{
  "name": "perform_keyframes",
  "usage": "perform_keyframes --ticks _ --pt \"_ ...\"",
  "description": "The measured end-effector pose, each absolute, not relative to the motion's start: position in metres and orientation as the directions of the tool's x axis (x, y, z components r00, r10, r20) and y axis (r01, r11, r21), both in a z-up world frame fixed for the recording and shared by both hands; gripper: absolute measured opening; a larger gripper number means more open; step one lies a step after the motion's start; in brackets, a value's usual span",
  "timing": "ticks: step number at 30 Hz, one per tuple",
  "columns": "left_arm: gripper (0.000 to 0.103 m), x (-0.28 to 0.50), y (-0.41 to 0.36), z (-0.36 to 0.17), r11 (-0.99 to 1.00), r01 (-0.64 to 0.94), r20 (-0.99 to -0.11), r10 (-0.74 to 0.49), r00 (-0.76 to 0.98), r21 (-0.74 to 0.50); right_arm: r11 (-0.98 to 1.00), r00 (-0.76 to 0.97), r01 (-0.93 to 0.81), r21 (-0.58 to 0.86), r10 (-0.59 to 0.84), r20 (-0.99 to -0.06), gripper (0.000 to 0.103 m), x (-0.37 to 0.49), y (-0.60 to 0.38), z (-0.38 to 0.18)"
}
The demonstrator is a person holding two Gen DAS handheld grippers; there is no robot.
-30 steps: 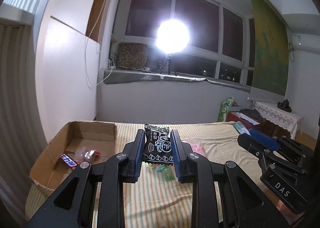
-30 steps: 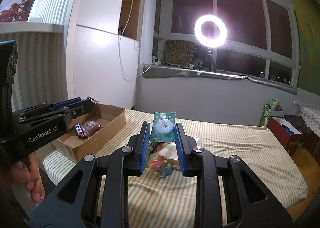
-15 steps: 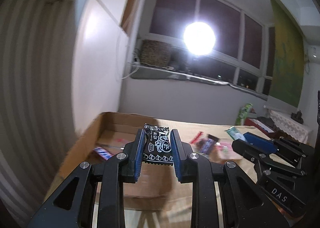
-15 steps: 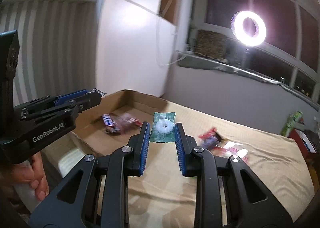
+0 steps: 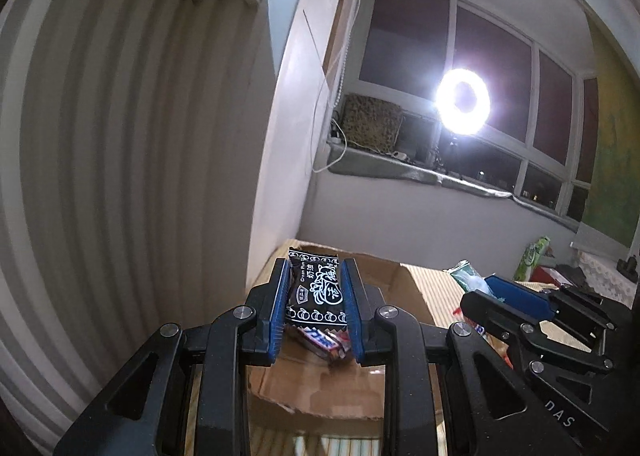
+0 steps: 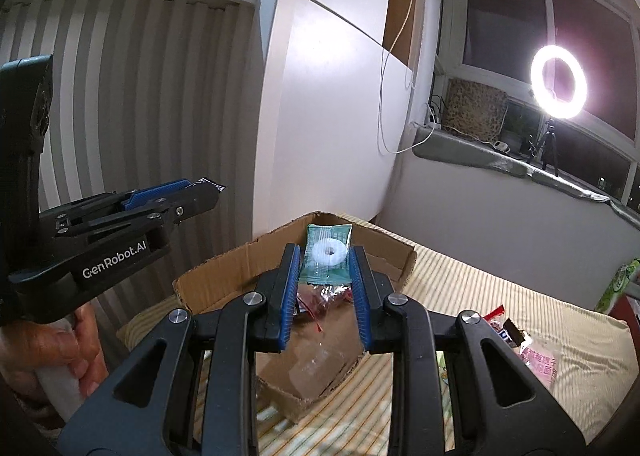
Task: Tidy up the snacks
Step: 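Carry both packets over the cardboard box and open both tools to release them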
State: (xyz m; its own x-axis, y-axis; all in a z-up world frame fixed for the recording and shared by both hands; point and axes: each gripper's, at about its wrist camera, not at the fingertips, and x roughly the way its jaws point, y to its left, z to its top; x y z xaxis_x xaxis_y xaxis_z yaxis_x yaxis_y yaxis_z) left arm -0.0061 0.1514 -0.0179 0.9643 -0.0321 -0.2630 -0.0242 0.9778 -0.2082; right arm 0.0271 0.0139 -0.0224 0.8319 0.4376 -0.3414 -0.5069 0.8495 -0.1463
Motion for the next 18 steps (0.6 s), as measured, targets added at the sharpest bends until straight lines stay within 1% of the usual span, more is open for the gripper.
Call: perform_keyframes --ticks 5,14,16,17,18 --pt "0.024 0.003 0.147 -0.023 0.981 -0.018 -0.28 -0.038 0.959 -0.195 0.849 0.818 -0.515 -0.121 0.445 -0.365 0.026 0.037 0.01 -0.035" --pt "0.025 0.034 0.136 -0.055 0.981 -0.006 -0.379 -0.069 0.923 -0.193 0.847 0.775 -0.528 -0.056 0.454 -0.44 0.027 0.066 0.007 -0.073" --pt "0.033 0.039 0.137 -0.062 0.979 -0.016 -0.402 -0.068 0.913 -0.202 0.848 0.769 -0.527 -0.049 0.452 -0.452 0.033 0.07 0.008 -0.08" --pt "0.043 0.042 0.139 -0.065 0.978 -0.025 -0.412 -0.064 0.909 -0.206 0.85 0.769 -0.525 -0.051 0.447 -0.457 0.041 0.072 0.008 -0.083" --pt "0.051 0.043 0.141 -0.067 0.977 -0.038 -0.422 -0.056 0.905 -0.212 0.849 0.767 -0.525 -0.052 0.447 -0.46 0.045 0.074 0.008 -0.085"
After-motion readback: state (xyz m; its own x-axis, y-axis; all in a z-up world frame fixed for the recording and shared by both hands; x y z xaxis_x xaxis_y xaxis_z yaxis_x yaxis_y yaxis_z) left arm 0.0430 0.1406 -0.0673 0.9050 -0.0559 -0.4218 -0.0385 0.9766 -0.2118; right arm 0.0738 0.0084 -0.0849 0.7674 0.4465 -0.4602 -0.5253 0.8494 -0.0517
